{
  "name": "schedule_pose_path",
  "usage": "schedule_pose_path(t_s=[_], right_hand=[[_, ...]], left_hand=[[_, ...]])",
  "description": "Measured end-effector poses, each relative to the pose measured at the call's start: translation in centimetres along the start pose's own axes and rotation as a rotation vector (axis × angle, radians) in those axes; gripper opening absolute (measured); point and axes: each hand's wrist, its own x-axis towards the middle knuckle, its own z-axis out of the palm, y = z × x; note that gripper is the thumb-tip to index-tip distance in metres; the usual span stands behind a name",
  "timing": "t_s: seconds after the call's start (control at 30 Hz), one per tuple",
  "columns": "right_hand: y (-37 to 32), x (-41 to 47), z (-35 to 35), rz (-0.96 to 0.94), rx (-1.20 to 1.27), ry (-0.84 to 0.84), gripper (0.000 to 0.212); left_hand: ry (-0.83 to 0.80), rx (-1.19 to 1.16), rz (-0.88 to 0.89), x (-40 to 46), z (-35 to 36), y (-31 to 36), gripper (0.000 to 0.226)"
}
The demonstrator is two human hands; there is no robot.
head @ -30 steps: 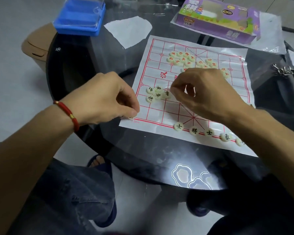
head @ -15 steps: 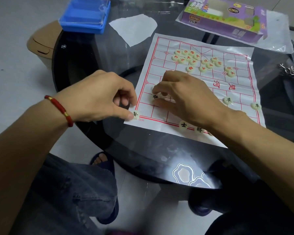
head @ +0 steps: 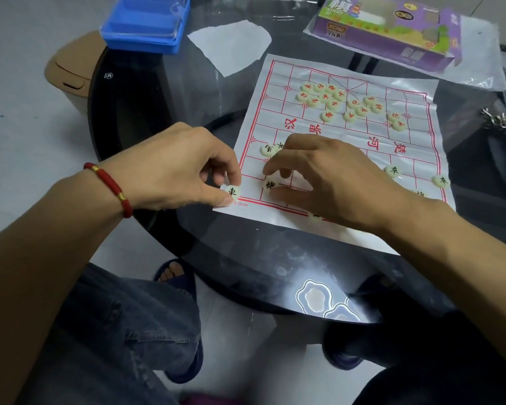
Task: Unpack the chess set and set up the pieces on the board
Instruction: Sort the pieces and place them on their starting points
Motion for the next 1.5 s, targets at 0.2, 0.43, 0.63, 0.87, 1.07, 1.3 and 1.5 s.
schedule_pose_path(t_s=[0.2,0.43,0.63,0.87,1.07,1.3,1.5], right_hand=[[0.3,0.1,-0.5,0.004,-0.016,-0.006,0.030],[2.7,0.0,-2.2,0.148,-0.020,0.110,0.028],[0.5,1.6,-0.4,0.071,-0.042,0.075,0.031],[0.4,2.3,0.0,0.054,-0.082,0.088,0.035],[0.6,1.2,-1.5,0.086,-0.106,0.100,0.030],[0.8,0.4,-1.5,0.086,-0.131,0.040,0.030],[1.7,0.0,-1.9,0.091,-0.137,0.046,0.024]], left_hand=[[-0.004,-0.006,0.015,0.1,0.1,-0.1,0.025],[0.028,-0.122,-0.030,0.2,-0.8,-0.4,0.026],[0.119,0.002,-0.012,1.1,-0.1,0.3,0.025],[0.152,0.060,0.028,1.2,0.5,0.5,0.024],[0.146,0.118,0.094,1.5,1.2,1.0,0.034],[0.120,0.219,0.097,2.0,1.0,0.9,0.041],[0.039,0.208,0.082,2.2,0.3,0.8,0.041]])
